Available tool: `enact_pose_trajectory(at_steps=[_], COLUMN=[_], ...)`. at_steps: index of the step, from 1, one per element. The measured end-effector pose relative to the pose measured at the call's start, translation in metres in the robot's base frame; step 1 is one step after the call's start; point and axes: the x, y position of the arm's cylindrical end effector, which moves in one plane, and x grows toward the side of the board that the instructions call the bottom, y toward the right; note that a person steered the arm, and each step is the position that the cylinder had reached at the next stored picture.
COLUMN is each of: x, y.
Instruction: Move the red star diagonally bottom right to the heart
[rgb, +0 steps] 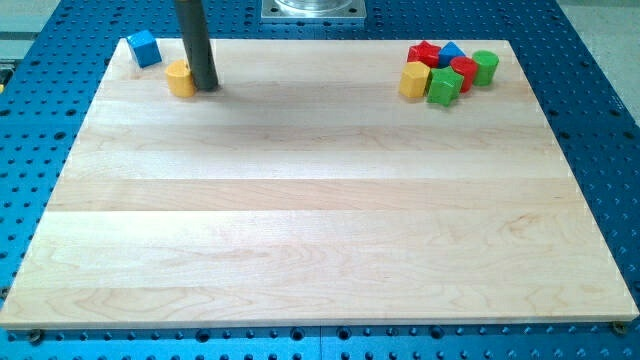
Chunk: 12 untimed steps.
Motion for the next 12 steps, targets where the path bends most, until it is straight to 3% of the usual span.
enact_pose_trajectory(at_steps=[1, 2, 5, 8, 10, 12], x=[0.005, -0.004, -0.089, -0.095, -0.075, -0.037], y=[0.028, 0.11, 0.25, 0.4, 0.396, 0.317])
